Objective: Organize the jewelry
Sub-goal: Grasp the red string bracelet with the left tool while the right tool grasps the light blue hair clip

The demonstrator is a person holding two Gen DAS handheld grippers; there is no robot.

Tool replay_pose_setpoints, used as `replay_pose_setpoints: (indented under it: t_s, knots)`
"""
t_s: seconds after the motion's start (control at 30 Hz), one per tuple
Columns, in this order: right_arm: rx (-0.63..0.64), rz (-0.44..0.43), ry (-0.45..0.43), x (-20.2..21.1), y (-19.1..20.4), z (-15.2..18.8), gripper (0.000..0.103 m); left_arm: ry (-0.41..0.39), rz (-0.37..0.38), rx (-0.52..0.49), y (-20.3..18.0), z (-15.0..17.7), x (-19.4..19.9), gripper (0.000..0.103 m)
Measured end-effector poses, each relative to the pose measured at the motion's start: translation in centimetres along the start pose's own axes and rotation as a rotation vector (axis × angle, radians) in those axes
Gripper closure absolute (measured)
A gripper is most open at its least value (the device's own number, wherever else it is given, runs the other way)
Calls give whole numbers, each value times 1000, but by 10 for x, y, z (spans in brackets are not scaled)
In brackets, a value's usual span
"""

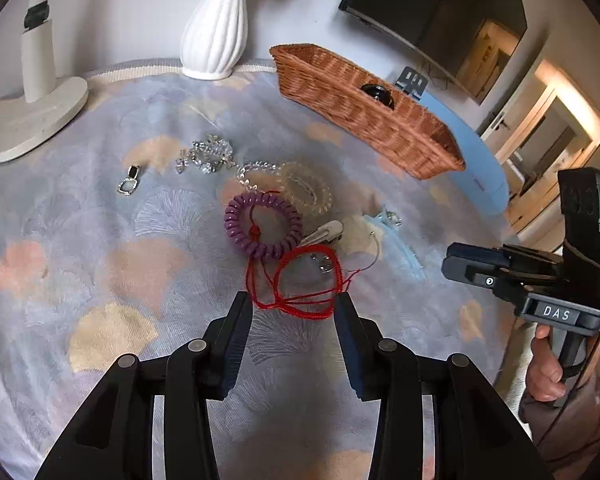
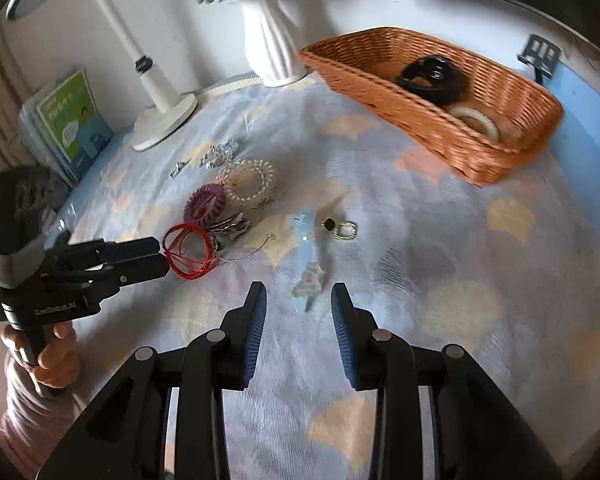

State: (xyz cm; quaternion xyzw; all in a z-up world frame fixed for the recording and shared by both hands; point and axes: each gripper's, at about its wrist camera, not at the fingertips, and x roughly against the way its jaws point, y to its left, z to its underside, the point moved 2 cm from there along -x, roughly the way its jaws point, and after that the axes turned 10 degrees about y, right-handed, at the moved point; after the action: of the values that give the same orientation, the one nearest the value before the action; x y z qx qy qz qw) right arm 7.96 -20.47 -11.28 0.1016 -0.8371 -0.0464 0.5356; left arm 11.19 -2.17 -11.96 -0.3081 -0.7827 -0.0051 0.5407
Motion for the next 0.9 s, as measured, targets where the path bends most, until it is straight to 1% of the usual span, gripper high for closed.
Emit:
replay_pose_setpoints:
  t_s: [0.1, 0.23, 0.33, 0.37, 0.43, 0.5, 0.53, 0.57, 0.6, 0.67, 0.73, 0.8, 0.83, 0.9]
  knots:
    - [24, 50, 9, -14, 4, -7, 67, 2, -20, 10, 2, -1, -4, 60]
    - [46, 80, 26, -33, 7, -15, 67, 1, 4, 43, 9, -5, -7, 60]
    - [72, 131, -3, -39, 13, -19, 67, -2, 7, 57, 10, -8, -8, 60]
    - [77, 152, -10, -41, 15, -21, 67, -6, 0, 60, 10, -10, -9, 61]
    - [92, 189, -12, -44, 19, -23, 67, -11, -29, 51, 8, -11, -10, 69]
    - [107, 223, -20, -45, 23, -23, 72, -10, -86, 31, 2, -12, -13, 91]
    - [113, 226, -23, -45, 24, -23, 77, -9, -100, 24, 0, -12, -14, 94]
    - [119, 228, -26, -46, 25, -23, 87, -11, -117, 17, -1, -11, -14, 95]
    - [122, 227, -27, -45, 25, -23, 89, -12, -129, 10, -3, -11, -14, 98]
    - [121, 221, -28, -44, 25, -22, 90, -20, -147, -3, -6, -9, -12, 99]
    - [120, 190, -29, -41, 23, -19, 90, -27, -148, -8, -9, -7, -7, 99]
    - [118, 135, -24, -38, 23, -12, 91, -43, -126, -13, -11, -2, 3, 99]
    - [107, 66, -11, -36, 22, -9, 91, -55, -108, -15, -13, -1, 7, 99]
    - [53, -159, 15, -31, 16, -3, 95, -83, -59, -18, -17, 4, 24, 99]
